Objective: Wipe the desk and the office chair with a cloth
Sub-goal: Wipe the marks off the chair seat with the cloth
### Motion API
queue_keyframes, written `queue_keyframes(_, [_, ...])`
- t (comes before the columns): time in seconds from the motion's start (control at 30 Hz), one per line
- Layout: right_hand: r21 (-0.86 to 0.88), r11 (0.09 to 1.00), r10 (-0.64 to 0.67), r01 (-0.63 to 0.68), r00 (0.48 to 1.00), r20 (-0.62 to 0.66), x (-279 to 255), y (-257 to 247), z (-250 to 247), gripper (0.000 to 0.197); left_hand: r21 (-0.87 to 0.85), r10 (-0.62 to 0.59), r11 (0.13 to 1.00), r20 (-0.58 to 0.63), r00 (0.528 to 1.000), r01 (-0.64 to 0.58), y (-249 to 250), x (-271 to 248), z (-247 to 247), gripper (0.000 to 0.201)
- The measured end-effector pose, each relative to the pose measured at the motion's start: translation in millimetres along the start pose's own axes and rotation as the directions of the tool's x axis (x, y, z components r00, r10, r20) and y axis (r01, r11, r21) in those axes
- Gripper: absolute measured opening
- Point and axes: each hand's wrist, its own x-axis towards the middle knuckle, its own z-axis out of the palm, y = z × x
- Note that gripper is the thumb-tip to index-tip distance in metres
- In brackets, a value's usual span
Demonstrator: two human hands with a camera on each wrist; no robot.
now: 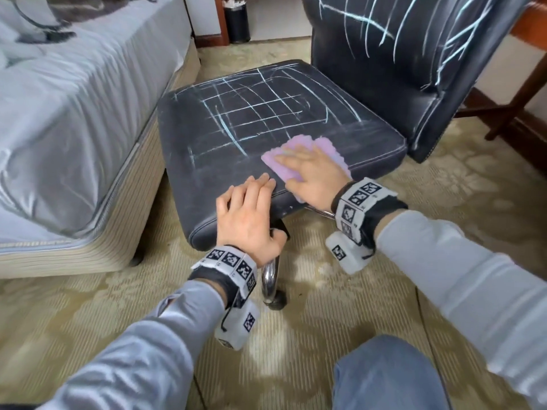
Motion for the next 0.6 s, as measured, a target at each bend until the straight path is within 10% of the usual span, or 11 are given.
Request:
queue_keyframes(0.23, [0.004, 0.867, 0.498, -0.499, 0.866, 0.039, 11.7, 81.8, -29.0, 0.032, 0.051, -0.035, 0.998, 0.033, 0.999, 0.033, 6.1, 3.1, -0.7, 0.088])
queue_keyframes(0.4, [0.016, 0.945, 0.324, -0.326, 0.944, 0.061, 34.7, 25.7, -6.6, 0.008, 0.066, -0.058, 0.996, 0.030, 0.998, 0.056, 11.8, 4.5, 4.4, 0.087])
queue_keyframes(0.6, [-0.004, 0.997, 0.072, -0.072, 0.995, 0.070, 35.8, 1.8, -3.8, 0.026, 0.078, -0.053, 0.996, 0.046, 0.998, 0.050, 13.1, 4.4, 1.1, 0.088])
